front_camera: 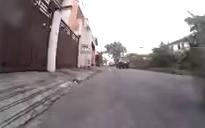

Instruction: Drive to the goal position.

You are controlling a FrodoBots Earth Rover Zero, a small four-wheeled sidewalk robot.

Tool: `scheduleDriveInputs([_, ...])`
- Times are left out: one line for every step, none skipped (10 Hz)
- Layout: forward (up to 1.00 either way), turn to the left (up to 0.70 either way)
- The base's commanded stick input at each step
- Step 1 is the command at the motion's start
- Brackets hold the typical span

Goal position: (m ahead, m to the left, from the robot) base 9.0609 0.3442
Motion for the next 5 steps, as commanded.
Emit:
scheduleDriveInputs([1.0, 0.0])
scheduleDriveInputs([1.0, 0.0])
scheduleDriveInputs([1.0, -0.19])
scheduleDriveInputs([1.0, -0.4])
scheduleDriveInputs([1.0, -0.4])
